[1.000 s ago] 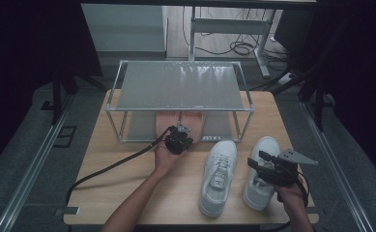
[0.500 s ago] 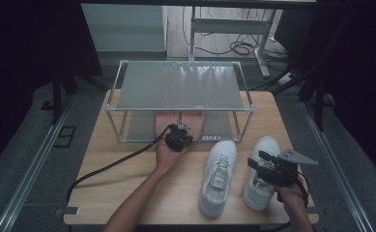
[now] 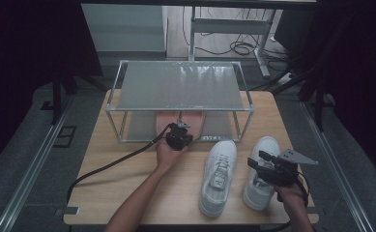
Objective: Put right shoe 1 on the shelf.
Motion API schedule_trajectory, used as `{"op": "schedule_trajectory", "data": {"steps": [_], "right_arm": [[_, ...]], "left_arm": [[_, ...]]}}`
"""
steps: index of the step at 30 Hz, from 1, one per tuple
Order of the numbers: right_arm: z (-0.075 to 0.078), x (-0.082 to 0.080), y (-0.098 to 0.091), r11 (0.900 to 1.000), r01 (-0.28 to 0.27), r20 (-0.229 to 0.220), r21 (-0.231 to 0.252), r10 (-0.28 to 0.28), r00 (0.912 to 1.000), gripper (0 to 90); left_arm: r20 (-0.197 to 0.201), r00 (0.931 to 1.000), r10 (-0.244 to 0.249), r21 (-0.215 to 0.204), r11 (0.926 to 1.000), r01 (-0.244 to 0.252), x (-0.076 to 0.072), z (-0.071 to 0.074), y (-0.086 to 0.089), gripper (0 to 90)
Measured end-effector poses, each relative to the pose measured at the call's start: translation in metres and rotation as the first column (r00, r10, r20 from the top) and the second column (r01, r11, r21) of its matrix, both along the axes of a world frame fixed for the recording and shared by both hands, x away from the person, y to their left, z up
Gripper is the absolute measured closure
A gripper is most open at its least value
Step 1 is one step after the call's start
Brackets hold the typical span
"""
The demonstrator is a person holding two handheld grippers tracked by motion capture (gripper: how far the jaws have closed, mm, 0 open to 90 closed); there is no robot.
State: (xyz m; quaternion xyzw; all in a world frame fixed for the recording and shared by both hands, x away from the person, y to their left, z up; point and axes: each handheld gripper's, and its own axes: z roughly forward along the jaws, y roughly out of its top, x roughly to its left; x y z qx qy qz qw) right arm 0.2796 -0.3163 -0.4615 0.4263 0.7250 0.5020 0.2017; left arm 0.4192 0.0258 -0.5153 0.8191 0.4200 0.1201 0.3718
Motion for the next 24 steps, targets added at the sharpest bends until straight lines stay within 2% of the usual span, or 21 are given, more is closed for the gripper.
{"op": "schedule_trajectory", "data": {"steps": [8, 15, 20, 24], "right_arm": [[0.0, 0.0, 0.0, 1.0, 0.0, 0.001, -0.001, 0.0, 1.0, 40.6], [0.0, 0.0, 0.0, 1.0, -0.002, 0.0, 0.0, 0.002, 1.0, 40.6], [0.001, 0.0, -0.001, 1.0, 0.002, 0.003, 0.002, -0.002, 1.0, 40.6], [0.001, -0.001, -0.001, 1.0, 0.003, 0.005, 0.003, -0.003, 1.0, 40.6]], "left_arm": [[-0.005, 1.0, 0.007, -0.006, 1.0, -0.007, 0.003, -0.001, 0.0, 90.0], [0.001, 0.9999, 0.01, 0.009, 0.9999, -0.01, -0.001, -0.001, -0.001, 90.0], [0.024, 0.9995, -0.02, 0.024, 0.9995, 0.02, -0.012, 0.005, 0.001, 89.8], [0.047, 0.9984, -0.031, 0.009, 0.9995, 0.031, -0.027, 0.013, 0.003, 88.0]]}}
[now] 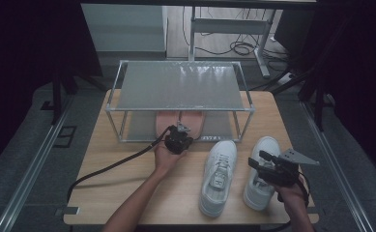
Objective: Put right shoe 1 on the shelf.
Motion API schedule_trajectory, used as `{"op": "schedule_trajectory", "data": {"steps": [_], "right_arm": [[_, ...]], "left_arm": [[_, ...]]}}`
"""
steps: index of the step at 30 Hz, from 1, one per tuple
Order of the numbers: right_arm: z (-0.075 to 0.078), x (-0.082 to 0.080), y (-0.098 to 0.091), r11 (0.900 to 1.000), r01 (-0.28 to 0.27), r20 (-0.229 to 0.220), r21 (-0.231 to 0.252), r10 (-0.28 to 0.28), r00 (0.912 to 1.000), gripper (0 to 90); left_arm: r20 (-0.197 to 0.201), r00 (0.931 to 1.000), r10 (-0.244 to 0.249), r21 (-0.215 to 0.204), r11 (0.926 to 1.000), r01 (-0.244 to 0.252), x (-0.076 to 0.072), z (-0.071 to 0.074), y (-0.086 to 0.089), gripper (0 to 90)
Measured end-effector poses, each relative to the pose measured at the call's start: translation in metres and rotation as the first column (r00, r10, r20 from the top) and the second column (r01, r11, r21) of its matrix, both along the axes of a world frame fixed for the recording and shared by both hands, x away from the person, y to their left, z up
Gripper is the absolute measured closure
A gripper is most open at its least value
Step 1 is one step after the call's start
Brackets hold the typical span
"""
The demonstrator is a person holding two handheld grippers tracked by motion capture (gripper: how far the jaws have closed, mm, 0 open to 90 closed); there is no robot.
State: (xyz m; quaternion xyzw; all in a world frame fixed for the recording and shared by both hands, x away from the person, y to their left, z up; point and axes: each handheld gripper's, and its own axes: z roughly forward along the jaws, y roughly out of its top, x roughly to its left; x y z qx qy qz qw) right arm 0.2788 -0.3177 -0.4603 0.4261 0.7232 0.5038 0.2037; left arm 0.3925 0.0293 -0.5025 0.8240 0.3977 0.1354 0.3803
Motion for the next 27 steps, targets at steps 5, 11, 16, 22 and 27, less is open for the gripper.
{"op": "schedule_trajectory", "data": {"steps": [5, 11, 16, 22, 27], "right_arm": [[0.0, 0.0, 0.001, 1.0, -0.002, -0.001, -0.003, 0.002, 1.0, 40.6], [0.0, -0.001, 0.002, 1.0, -0.003, 0.0, -0.004, 0.003, 1.0, 40.6], [0.001, -0.001, 0.002, 1.0, -0.003, 0.003, -0.003, 0.003, 1.0, 40.5], [0.001, -0.001, 0.004, 1.0, -0.006, 0.003, -0.006, 0.006, 1.0, 40.5], [0.001, -0.001, 0.004, 1.0, -0.008, -0.001, -0.006, 0.008, 1.0, 40.5]], "left_arm": [[-0.005, 1.0, 0.008, -0.038, 0.9992, -0.008, -0.017, 0.005, 0.013, 87.1], [-0.01, 1.0, 0.0, -0.05, 0.9988, 0.0, -0.038, 0.006, 0.033, 85.5], [-0.019, 0.9998, -0.007, -0.072, 0.9974, 0.005, -0.058, 0.005, 0.049, 83.2], [-0.021, 0.9998, -0.005, -0.06, 0.9982, 0.003, -0.077, 0.004, 0.065, 76.7], [-0.036, 0.9991, 0.022, -0.03, 0.9993, -0.023, -0.087, 0.006, 0.074, 69.7]]}}
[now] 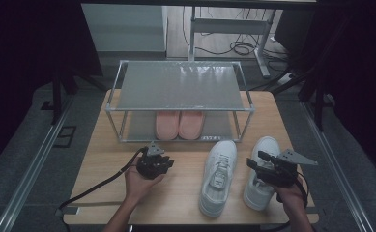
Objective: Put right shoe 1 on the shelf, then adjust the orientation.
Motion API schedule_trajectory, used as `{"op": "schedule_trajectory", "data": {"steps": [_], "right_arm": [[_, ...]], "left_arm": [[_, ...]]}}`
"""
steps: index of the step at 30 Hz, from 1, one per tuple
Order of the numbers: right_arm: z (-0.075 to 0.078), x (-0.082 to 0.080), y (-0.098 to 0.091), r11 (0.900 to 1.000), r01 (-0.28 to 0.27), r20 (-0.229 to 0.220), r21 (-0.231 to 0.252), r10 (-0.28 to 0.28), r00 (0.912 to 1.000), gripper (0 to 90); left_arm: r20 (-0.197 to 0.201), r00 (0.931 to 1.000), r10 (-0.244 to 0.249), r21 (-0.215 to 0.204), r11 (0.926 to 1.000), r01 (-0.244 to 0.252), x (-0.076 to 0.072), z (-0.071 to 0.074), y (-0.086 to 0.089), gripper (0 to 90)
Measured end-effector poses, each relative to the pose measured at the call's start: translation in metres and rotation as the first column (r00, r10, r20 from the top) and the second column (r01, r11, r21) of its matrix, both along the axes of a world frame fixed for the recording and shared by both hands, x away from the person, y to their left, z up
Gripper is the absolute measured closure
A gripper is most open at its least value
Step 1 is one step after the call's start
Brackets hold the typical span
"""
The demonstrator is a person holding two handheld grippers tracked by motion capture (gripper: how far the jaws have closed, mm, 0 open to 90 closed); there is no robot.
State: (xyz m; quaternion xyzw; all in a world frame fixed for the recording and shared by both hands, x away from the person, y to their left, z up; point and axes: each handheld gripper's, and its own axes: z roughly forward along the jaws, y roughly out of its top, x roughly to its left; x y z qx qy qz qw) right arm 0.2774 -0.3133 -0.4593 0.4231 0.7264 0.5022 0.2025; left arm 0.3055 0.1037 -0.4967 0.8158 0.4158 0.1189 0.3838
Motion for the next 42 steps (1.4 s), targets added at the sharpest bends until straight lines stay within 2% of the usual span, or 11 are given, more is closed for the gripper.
{"op": "schedule_trajectory", "data": {"steps": [9, 10, 12, 14, 15, 19, 22, 27, 33, 39, 42], "right_arm": [[0.0, -0.001, 0.001, 1.0, -0.004, 0.001, -0.003, 0.004, 1.0, 40.5], [0.0, -0.001, 0.002, 1.0, -0.004, 0.002, -0.002, 0.004, 1.0, 40.4], [0.0, -0.001, 0.001, 1.0, -0.006, -0.002, -0.004, 0.006, 1.0, 40.4], [0.0, 0.0, 0.001, 1.0, -0.004, -0.001, -0.001, 0.004, 1.0, 40.4], [0.0, 0.0, 0.001, 1.0, -0.004, -0.002, -0.001, 0.004, 1.0, 40.4], [0.001, 0.0, 0.001, 0.9999, -0.012, -0.016, 0.001, 0.012, 0.9998, 41.0], [0.005, -0.001, 0.004, 0.9997, -0.013, -0.019, -0.019, 0.013, 0.9997, 42.3], [0.009, -0.005, 0.01, 0.9988, -0.042, -0.024, -0.023, 0.042, 0.9989, 45.6], [0.016, -0.012, 0.014, 0.997, -0.065, -0.033, -0.041, 0.064, 0.9974, 55.4], [0.025, -0.01, 0.016, 0.994, -0.075, -0.048, -0.079, 0.072, 0.9963, 74.0], [0.027, -0.003, 0.022, 0.9897, -0.103, -0.079, -0.099, 0.096, 0.9923, 82.7]], "left_arm": [[-0.034, 0.9994, 0.011, 0.025, 0.9996, -0.01, -0.008, -0.003, 0.025, 52.8], [-0.025, 0.9994, 0.024, 0.024, 0.9994, -0.023, -0.009, -0.004, 0.028, 51.6], [-0.01, 0.9991, 0.042, 0.021, 0.9989, -0.041, -0.011, -0.004, 0.035, 50.1], [0.006, 0.9986, 0.052, 0.039, 0.9979, -0.052, -0.014, -0.002, 0.039, 48.7], [0.01, 0.9985, 0.054, 0.027, 0.9981, -0.055, -0.015, -0.002, 0.042, 48.6], [-0.001, 0.9988, 0.048, 0.005, 0.9988, -0.048, -0.019, -0.003, 0.049, 45.8], [-0.008, 0.999, 0.045, 0.031, 0.9986, -0.044, -0.019, -0.006, 0.049, 43.3], [-0.006, 0.999, 0.044, 0.02, 0.9988, -0.043, -0.02, -0.006, 0.049, 43.1], [-0.016, 0.9989, 0.044, 0.044, 0.9981, -0.044, -0.018, -0.009, 0.047, 43.5], [-0.006, 0.9981, 0.061, 0.02, 0.998, -0.061, -0.021, -0.002, 0.052, 44.1], [0.0, 0.9976, 0.069, 0.015, 0.9975, -0.069, -0.021, 0.001, 0.054, 44.4]]}}
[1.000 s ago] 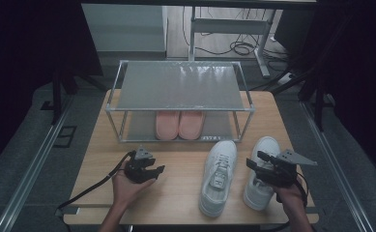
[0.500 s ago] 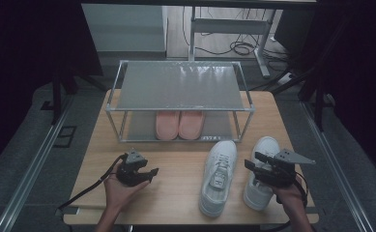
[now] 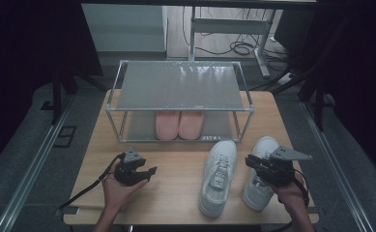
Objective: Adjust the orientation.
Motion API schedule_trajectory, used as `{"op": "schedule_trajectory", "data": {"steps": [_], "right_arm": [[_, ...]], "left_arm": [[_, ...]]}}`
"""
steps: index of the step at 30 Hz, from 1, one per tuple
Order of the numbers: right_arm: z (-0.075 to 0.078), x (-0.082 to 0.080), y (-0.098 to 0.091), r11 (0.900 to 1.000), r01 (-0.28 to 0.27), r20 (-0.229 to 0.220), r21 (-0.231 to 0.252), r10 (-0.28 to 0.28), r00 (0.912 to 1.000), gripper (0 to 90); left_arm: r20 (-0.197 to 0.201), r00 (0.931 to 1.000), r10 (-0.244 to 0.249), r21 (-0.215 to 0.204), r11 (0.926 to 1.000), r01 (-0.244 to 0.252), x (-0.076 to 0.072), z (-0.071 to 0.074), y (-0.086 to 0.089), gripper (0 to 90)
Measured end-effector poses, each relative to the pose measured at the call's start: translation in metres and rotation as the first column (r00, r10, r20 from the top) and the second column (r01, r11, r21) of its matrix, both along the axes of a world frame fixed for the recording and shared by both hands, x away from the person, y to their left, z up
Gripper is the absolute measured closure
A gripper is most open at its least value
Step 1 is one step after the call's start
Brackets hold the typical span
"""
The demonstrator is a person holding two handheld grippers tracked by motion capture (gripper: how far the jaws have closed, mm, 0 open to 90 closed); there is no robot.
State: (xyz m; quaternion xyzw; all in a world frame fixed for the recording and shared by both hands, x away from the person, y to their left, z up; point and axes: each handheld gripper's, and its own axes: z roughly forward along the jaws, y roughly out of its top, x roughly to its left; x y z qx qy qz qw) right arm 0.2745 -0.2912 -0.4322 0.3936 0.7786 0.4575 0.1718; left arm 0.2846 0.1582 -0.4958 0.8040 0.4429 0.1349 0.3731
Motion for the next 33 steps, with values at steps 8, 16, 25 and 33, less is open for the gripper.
{"op": "schedule_trajectory", "data": {"steps": [8, 16, 25, 33], "right_arm": [[0.027, 0.019, 0.03, 0.9918, -0.074, -0.045, -0.104, 0.07, 0.9965, 87.3], [0.017, 0.043, 0.046, 0.9625, -0.128, -0.162, -0.239, 0.09, 0.9827, 88.6], [0.004, 0.057, 0.041, 0.9436, -0.129, -0.236, -0.305, 0.056, 0.9702, 88.8], [-0.003, 0.092, 0.043, 0.9215, -0.102, -0.312, -0.375, -0.022, 0.9498, 89.1]], "left_arm": [[0.013, 0.9999, 0.002, -0.018, 0.9998, -0.001, -0.002, 0.005, 0.004, 45.9], [0.016, 0.9999, 0.001, -0.022, 0.9998, -0.001, -0.003, 0.008, 0.006, 45.9], [0.009, 1.0, 0.0, -0.037, 0.9993, 0.001, -0.003, 0.007, 0.005, 46.1], [0.011, 0.9999, -0.001, -0.038, 0.9993, 0.001, -0.003, 0.007, 0.005, 46.1]]}}
